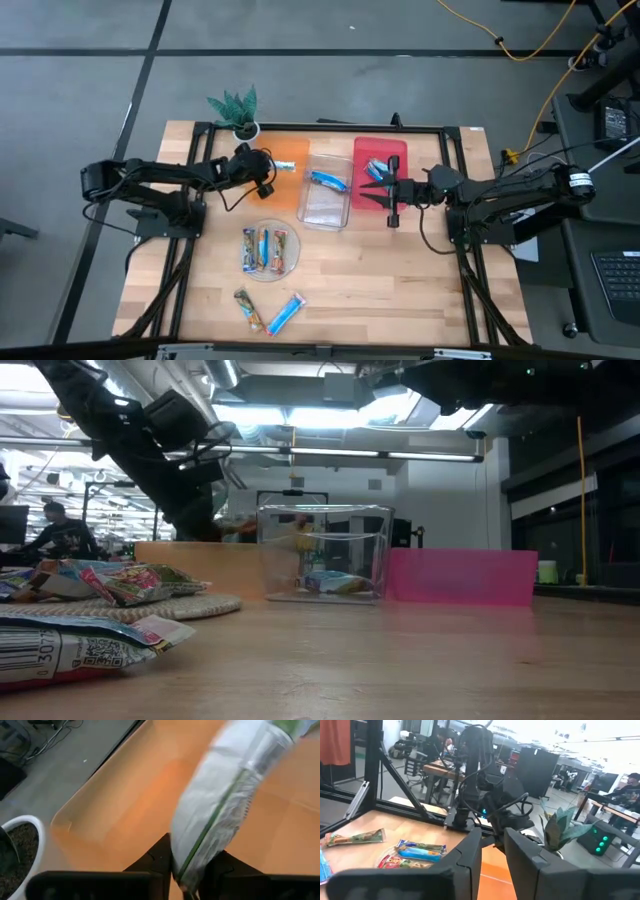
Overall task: Pick and place Granola Bars by type
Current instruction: Put the bottom right yellow granola bar into the orange bin, then put the top red granola bar into the red bin
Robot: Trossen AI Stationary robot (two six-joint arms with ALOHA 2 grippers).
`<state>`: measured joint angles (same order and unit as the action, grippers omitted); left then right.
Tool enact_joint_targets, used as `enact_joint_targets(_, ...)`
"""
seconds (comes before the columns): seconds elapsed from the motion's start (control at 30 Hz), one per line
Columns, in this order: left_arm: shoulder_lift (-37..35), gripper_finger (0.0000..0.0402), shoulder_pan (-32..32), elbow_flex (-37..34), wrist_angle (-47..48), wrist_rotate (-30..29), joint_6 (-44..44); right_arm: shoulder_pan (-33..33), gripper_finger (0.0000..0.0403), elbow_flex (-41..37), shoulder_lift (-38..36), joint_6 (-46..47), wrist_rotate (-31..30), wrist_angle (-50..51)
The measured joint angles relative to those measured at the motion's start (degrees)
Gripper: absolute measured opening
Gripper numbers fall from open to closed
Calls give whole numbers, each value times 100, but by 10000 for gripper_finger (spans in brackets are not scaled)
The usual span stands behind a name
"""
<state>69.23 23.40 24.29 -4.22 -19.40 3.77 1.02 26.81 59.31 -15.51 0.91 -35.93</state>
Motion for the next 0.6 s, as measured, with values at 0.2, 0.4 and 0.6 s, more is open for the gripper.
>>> enact_joint_targets(0.2,0,109,0,0,-151,2,107,0,87,0,0,2,7,16)
enact_joint_targets(0.4,0,168,-2,0,-322,0,147,0,87,2,0,-3,20,-79)
enact_joint_targets(0.6,-2,209,-2,0,-635,9,179,-2,87,2,-182,-370,-1,-67)
